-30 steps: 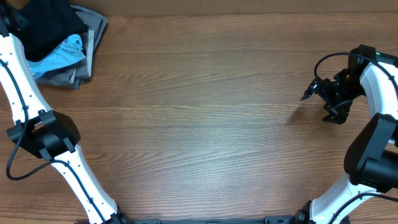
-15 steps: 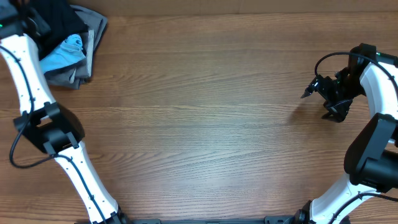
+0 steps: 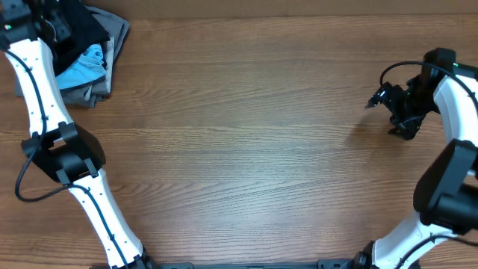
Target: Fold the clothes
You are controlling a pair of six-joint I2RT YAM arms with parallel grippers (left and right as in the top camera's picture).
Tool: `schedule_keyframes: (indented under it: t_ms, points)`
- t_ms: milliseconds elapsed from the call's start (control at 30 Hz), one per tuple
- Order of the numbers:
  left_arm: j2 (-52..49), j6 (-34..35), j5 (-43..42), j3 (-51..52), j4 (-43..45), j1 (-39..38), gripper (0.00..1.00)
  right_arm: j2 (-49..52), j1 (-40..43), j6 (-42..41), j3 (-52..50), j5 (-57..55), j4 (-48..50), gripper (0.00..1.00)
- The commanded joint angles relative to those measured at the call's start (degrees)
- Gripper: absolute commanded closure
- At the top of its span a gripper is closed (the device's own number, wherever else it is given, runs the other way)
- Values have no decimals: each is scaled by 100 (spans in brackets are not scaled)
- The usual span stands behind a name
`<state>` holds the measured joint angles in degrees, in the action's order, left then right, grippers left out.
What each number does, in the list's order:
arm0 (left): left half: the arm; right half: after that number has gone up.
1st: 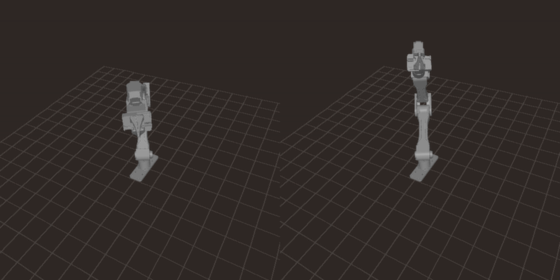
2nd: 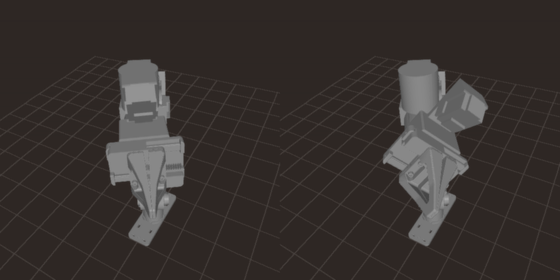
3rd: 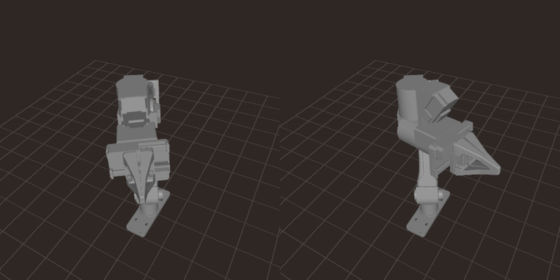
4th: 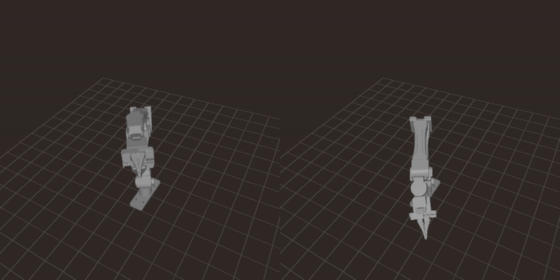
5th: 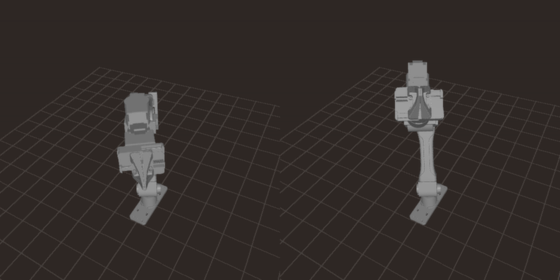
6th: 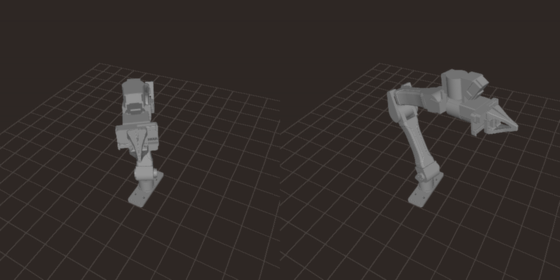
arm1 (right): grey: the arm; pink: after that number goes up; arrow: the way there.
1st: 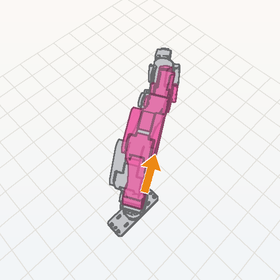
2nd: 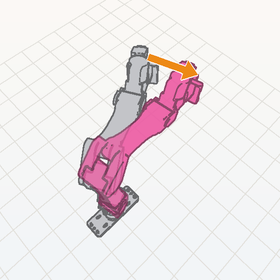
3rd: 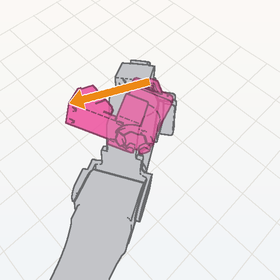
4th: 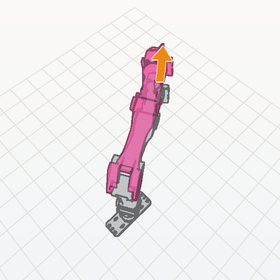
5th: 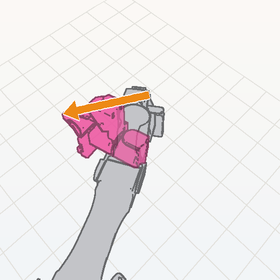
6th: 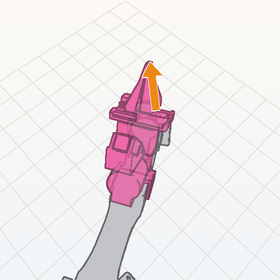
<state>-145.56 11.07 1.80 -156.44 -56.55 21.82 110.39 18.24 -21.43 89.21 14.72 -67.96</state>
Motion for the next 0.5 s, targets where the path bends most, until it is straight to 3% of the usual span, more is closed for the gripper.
schedule_keyframes:
  t_ms: [0, 33, 233, 467]
  points:
    - [1213, -175, -157, -380, -103, -59, 12, -984, -22, -155, 11, -81, 85, 6]
    - [1399, -162, -234, -380, -186, -59, 0, -1152, -22, -157, 11, -114, 83, 6]
    - [2181, -164, -1012, -380, -1014, -63, 0, -2885, -24, -153, 9, -321, -374, 6]
    - [2243, -164, -1069, -378, -1969, -63, 0, -4887, -24, -85, -92, -592, -1263, 6]
